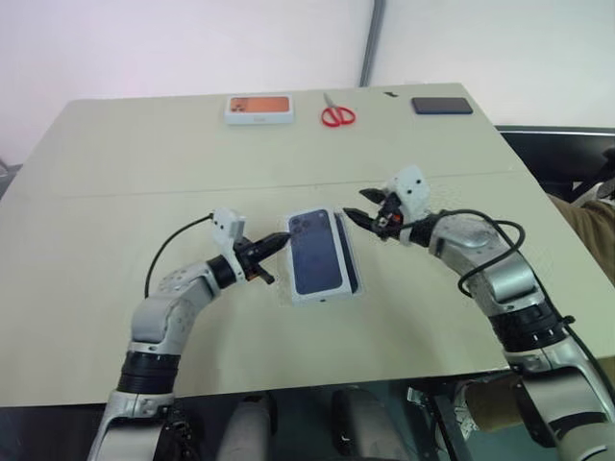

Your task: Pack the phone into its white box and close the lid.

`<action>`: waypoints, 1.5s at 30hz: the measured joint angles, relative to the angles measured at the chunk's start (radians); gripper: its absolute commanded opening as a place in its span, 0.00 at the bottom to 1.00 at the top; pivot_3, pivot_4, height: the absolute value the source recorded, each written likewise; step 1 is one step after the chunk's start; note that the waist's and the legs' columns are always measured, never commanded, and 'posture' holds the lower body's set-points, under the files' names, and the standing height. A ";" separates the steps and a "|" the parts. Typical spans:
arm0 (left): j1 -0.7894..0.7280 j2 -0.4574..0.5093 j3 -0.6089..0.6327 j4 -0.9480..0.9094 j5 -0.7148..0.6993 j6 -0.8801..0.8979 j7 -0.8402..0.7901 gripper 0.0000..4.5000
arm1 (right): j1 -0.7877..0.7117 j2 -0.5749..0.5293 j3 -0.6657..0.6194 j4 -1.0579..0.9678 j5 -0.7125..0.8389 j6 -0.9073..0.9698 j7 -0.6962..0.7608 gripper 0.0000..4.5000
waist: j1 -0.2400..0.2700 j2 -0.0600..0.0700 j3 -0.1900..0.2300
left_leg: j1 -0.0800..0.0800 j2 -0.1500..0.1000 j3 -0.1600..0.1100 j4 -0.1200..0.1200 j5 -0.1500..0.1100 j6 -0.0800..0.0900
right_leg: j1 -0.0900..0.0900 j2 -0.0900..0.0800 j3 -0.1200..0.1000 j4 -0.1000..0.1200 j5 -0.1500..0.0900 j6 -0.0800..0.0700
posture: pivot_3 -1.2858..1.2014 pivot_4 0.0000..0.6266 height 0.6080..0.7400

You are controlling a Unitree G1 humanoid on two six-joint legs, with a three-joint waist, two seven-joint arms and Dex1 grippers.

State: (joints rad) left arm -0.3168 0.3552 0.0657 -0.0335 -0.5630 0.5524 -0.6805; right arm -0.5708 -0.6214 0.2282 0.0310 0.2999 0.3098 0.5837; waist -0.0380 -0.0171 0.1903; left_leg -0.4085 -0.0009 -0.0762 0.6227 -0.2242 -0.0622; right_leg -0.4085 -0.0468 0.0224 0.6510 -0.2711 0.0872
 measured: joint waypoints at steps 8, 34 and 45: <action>0.022 0.052 -0.010 0.023 0.030 0.012 -0.015 0.00 | 0.083 0.005 0.035 -0.002 -0.154 -0.119 0.090 0.01 | 0.007 0.000 0.000 | 0.000 0.000 0.000 0.001 0.000 0.000 | 0.001 0.000 0.000 0.000 0.000 0.000 | 0.52 0.24 1.00; -0.129 -0.049 -0.124 0.158 0.113 0.104 -0.037 0.00 | 0.097 0.018 -0.005 -0.008 -0.241 -0.139 0.173 0.01 | 0.024 0.000 0.000 | 0.000 0.000 0.000 0.004 0.000 0.000 | 0.002 0.000 0.000 0.001 0.000 0.000 | 0.52 0.24 1.00; -0.199 -0.067 -0.084 0.162 0.112 0.137 -0.032 0.00 | 0.091 0.012 -0.022 0.035 -0.284 -0.153 0.204 0.01 | 0.023 0.000 0.000 | 0.000 0.000 0.000 0.005 0.000 0.000 | 0.002 0.000 0.000 0.002 0.000 0.000 | 0.52 0.24 1.00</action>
State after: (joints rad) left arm -0.5159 0.2879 -0.0188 0.1287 -0.4511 0.6889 -0.7129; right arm -0.4798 -0.6094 0.2060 0.0661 0.0162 0.1572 0.7879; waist -0.0151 -0.0171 0.1903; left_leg -0.4081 -0.0012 -0.0766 0.6273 -0.2241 -0.0624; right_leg -0.4065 -0.0470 0.0219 0.6530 -0.2710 0.0873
